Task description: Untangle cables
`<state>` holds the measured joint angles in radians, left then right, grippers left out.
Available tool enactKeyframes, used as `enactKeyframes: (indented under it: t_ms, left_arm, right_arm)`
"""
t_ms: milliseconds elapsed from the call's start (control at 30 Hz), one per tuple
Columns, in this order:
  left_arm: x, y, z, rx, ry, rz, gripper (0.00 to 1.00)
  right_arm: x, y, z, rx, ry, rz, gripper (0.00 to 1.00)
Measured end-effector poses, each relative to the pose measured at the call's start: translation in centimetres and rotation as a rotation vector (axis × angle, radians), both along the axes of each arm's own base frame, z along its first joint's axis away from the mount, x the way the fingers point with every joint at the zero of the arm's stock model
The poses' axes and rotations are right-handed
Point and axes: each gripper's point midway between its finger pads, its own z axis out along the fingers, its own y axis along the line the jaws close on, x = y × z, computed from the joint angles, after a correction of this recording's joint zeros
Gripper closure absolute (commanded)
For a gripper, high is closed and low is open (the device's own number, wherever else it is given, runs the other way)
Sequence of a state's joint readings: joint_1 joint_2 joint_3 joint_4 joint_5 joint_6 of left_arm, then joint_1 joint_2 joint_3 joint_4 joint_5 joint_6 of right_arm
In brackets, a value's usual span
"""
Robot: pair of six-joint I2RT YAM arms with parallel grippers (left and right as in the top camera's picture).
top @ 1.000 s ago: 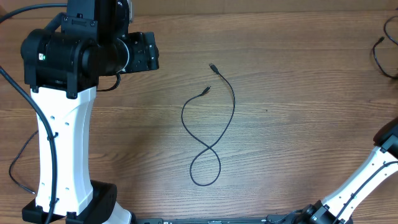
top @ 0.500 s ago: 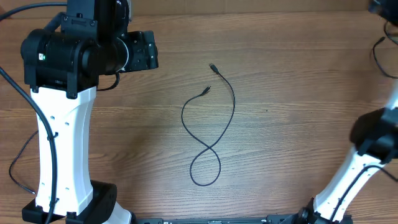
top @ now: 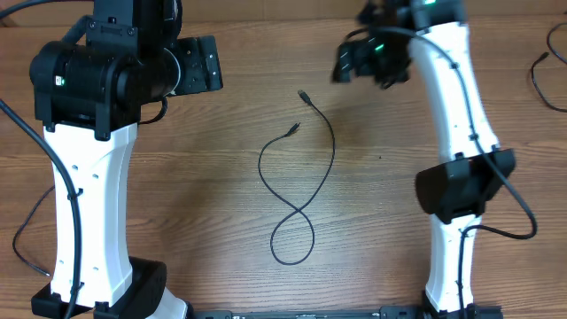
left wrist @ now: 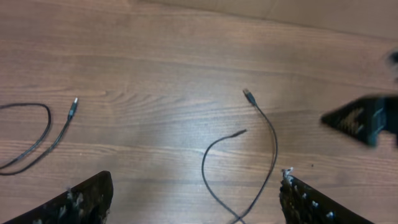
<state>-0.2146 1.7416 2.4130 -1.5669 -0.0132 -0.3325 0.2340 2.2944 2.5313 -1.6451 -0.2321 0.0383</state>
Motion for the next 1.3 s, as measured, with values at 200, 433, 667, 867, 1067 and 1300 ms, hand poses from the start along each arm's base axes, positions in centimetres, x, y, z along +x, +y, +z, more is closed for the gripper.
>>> enactKeyframes:
  t_ms: [200, 433, 667, 867, 1067, 1300]
  left_arm:
    - [0.3, 0.0, 0.2, 0.002, -0.016, 0.004, 0.14]
    - [-0.1, 0.1, -0.1, 0.007, 0.006, 0.004, 0.15]
    - [-0.9, 0.3, -0.8, 0.016, 0.048, 0.004, 0.16]
    - [-1.3, 0.4, -1.0, 0.021, 0.067, 0.004, 0.17]
    - [-1.7, 0.5, -1.3, 0.025, 0.088, 0.004, 0.19]
    - [-1.8, 0.5, -1.4, 0.026, 0.09, 0.004, 0.2]
  right_arm:
    - [-4.2, 4.1, -3.0, -0.104, 0.138, 0.029, 0.06]
    - [-4.7, 5.9, -9.4, -0.202, 0.154, 0.054, 0.06]
    - [-5.5, 4.5, -17.2, -0.266, 0.175, 0.045, 0.05]
    - [-5.1, 3.5, -19.1, -0.287, 0.12, 0.028, 0.02]
    - [-3.1, 4.0, -19.0, -0.267, 0.032, 0.014, 0.96]
    - [-1.1, 4.9, -18.9, -0.221, -0.049, 0.002, 0.96]
